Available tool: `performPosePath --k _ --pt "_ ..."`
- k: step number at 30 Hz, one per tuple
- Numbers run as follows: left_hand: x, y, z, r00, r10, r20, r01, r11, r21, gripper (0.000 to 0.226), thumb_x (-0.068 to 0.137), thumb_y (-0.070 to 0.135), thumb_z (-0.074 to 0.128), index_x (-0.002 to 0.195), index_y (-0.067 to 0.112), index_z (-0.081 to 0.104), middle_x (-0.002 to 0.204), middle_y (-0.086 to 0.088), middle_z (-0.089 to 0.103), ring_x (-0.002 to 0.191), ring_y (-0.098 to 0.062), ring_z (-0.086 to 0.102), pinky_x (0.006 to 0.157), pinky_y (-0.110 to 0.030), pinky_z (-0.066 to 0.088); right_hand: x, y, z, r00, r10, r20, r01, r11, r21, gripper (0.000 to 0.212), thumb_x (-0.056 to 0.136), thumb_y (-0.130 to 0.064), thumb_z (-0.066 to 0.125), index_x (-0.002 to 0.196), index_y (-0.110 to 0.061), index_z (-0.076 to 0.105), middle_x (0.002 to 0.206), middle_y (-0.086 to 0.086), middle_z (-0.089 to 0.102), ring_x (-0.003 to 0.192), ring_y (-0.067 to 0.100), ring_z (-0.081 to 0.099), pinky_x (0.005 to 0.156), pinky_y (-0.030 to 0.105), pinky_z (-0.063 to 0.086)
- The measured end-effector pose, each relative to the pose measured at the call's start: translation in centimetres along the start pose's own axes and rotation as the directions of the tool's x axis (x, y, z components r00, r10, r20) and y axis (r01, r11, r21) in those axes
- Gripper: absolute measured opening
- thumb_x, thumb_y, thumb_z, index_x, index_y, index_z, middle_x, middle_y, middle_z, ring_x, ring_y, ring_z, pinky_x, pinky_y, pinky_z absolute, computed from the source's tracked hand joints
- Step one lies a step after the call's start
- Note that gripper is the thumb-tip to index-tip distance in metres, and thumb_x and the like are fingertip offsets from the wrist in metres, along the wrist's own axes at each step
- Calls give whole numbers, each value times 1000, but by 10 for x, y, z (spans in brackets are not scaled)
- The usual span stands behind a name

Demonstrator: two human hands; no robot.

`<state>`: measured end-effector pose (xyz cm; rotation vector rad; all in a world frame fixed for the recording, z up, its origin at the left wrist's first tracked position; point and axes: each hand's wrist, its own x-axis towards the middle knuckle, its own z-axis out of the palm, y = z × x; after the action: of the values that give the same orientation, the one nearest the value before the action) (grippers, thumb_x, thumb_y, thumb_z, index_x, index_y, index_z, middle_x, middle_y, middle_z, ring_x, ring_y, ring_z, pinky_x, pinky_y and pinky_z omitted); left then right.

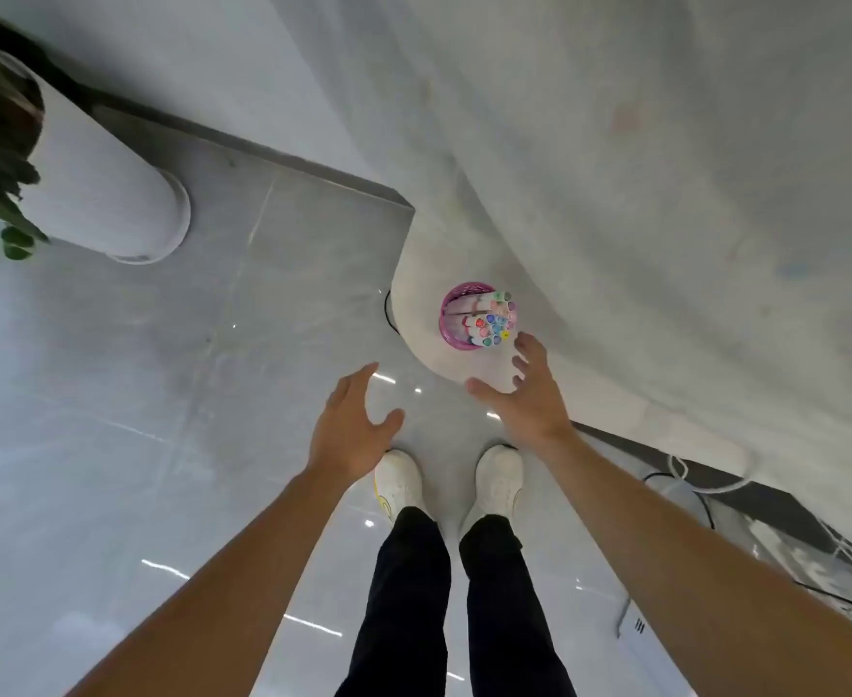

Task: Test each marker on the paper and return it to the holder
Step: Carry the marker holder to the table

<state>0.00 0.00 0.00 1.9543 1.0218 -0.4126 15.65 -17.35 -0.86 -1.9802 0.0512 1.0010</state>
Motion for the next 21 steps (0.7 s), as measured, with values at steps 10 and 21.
performPosePath --k 10,21 --pt "19 -31 22 993 -110 -34 106 990 -98 53 90 38 68 138 33 48 121 10 55 104 -11 60 87 -30 52 61 2 41 977 -133 -166 146 987 69 118 52 -50 92 150 -41 28 145 -7 49 134 16 52 106 43 54" --pt "-14 -41 23 974 -225 6 220 949 -226 44 89 35 71 130 33 54 112 11 60 95 -4 61 79 -24 50 36 7 37 962 -152 -227 161 987 21 76 57 -41 90 117 -54 46 120 -13 64 117 15 62 97 41 58"
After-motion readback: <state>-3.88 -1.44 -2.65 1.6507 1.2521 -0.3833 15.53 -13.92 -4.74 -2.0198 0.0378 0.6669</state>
